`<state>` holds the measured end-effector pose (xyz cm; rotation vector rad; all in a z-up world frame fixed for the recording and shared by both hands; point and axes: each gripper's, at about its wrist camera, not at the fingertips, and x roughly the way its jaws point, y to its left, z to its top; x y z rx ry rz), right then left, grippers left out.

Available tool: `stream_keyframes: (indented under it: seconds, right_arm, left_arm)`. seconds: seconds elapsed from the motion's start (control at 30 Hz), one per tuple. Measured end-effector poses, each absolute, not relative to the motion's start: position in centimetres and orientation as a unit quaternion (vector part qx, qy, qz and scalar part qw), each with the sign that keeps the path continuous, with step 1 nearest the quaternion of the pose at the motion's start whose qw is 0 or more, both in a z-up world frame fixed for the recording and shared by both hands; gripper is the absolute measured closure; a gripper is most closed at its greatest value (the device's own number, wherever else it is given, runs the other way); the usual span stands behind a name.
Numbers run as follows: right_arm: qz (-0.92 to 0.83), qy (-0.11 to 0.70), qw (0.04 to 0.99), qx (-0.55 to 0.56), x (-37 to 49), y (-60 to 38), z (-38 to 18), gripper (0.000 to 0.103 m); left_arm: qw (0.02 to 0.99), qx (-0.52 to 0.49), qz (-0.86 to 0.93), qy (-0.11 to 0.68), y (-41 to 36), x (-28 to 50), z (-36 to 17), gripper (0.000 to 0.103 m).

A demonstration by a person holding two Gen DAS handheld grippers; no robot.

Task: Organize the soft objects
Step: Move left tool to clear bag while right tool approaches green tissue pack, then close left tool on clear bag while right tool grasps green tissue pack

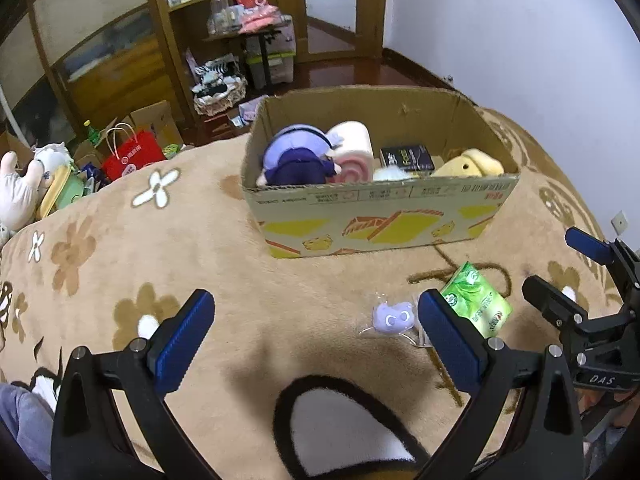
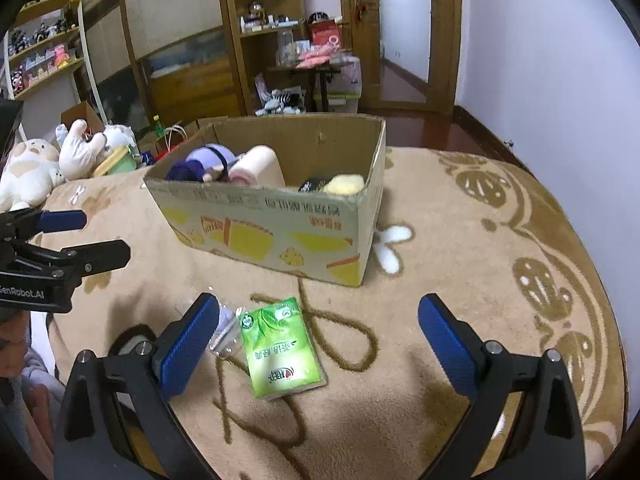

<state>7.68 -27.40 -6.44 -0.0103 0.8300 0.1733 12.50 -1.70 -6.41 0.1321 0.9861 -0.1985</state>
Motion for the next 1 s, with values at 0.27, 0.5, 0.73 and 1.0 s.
stream_keyframes:
  seconds: [0.27, 0.5, 0.73, 1.0]
  right_arm:
    - [0.081, 0.445, 0.892, -0.017, 8.9, -26.9, -8.9, 0.0]
    - [0.077, 0.475, 0.876, -0.012, 9.8, -26.9, -10.7, 0.0]
    - [0.081, 0.505, 0.859, -0.01, 10.6, -26.7, -12.3, 0.0]
    - [0.097, 0.523, 0.847, -0.011, 11.1, -26.0, -13.3, 0.0]
  left_arm:
    - [0.857, 0.083, -0.11, 0.496, -2.9, 14.5, -8.7, 0.003]
    - [0.845, 0.083, -0.122, 0.513, -3.6, 15.8, -10.2, 0.003]
    - [0.829, 0.061, -0.134, 0.54, -3.5, 16.9, -11.7, 0.003]
    - [0.813, 0.059, -0.154, 0.559, -4.3, 17.3, -13.2, 0.003]
